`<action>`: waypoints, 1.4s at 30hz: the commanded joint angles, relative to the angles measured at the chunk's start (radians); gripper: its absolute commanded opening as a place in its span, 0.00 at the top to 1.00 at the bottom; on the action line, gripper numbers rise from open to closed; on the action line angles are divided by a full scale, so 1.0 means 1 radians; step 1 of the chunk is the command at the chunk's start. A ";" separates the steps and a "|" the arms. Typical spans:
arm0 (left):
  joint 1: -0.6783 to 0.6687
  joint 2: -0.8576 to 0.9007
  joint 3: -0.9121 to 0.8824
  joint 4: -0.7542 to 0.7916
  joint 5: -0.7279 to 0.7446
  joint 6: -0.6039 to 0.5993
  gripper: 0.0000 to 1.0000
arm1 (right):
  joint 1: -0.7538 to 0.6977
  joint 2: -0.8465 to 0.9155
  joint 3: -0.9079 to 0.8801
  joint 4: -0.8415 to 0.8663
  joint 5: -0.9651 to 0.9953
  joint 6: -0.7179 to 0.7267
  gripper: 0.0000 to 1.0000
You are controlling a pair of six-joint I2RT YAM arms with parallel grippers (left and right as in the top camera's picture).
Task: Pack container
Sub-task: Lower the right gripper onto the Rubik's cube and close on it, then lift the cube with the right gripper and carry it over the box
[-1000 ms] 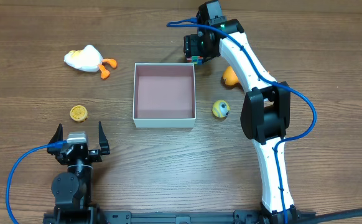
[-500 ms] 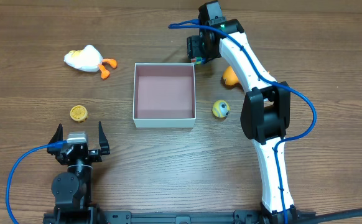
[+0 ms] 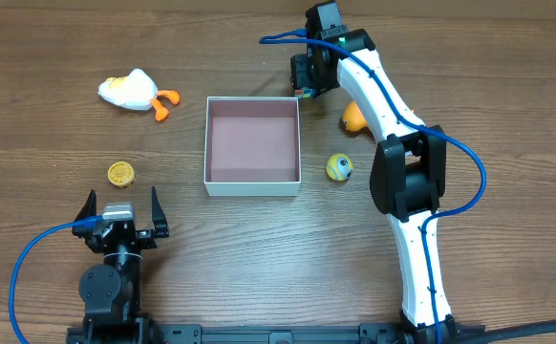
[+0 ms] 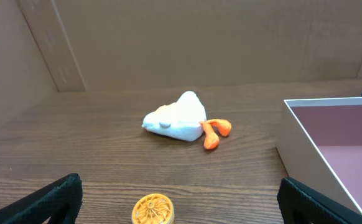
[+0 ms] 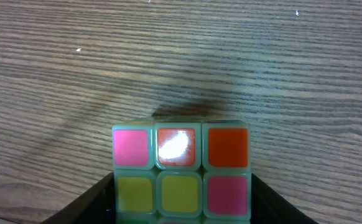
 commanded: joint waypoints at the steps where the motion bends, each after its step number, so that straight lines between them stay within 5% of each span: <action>1: 0.006 -0.004 -0.003 0.004 -0.013 -0.016 0.00 | -0.006 0.004 0.004 -0.003 0.010 0.000 0.48; 22: 0.006 -0.004 -0.003 0.004 -0.013 -0.016 0.00 | -0.019 0.002 0.254 -0.156 0.059 0.000 0.48; 33: 0.006 -0.004 -0.003 0.004 -0.013 -0.016 0.00 | -0.018 0.002 0.654 -0.527 0.103 0.074 0.49; 42: 0.006 -0.004 -0.003 0.004 -0.013 -0.016 0.00 | -0.004 -0.006 0.683 -0.691 0.083 0.137 0.52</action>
